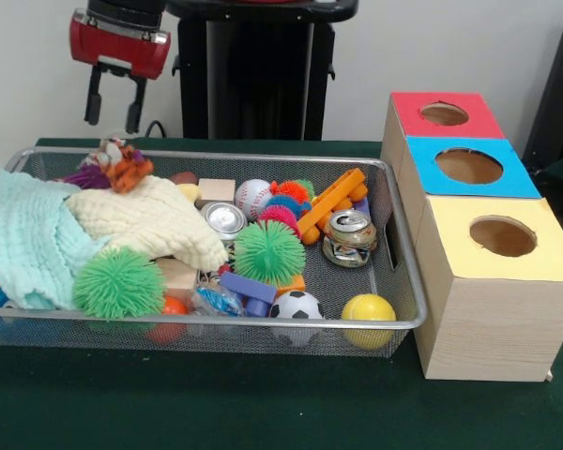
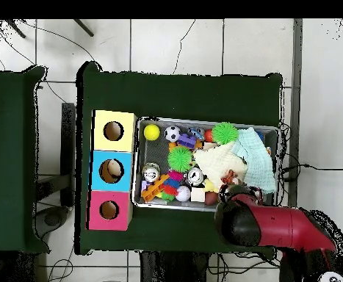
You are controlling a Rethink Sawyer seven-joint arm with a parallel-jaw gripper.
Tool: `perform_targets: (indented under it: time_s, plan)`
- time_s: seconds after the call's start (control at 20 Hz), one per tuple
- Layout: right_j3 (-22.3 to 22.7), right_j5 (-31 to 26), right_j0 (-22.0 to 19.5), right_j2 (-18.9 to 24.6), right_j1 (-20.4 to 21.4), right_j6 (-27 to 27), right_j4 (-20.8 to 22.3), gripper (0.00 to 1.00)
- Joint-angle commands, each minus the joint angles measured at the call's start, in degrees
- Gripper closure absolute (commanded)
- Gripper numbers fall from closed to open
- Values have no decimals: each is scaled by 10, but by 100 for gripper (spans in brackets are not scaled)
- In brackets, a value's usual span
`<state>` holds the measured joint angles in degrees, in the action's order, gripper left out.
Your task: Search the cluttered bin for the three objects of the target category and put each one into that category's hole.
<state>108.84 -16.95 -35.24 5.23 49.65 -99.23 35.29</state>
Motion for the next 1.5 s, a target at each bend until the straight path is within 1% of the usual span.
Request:
perform_targets:
  time_s: [0.05,0.15,0.3,0.6,0.65,0.7,0.75,0.8,0.9,0.95,1.05,1.15,1.3,1.5]
  plan:
    - [26,-6,8,5,-6,-18,26,0]
    - [32,-14,15,2,8,-18,22,0]
    - [37,-13,25,-6,9,-28,21,0]
    - [24,-37,47,-14,14,-29,8,0]
    - [27,-43,50,-11,21,-29,0,0]
    - [39,-39,45,3,33,-29,-14,0]
    - [55,-31,34,31,45,-27,-35,0]
    - [64,-34,36,48,57,-31,-54,0]
    - [69,-43,60,63,69,-48,-84,0]
    - [67,-47,76,64,69,-60,-97,0]
    - [55,-39,112,57,57,-88,-113,0]
    - [39,-28,146,43,36,-111,-128,0]
    - [11,27,182,19,-14,-134,-136,0]
    - [-37,85,208,2,-87,-132,-152,0]
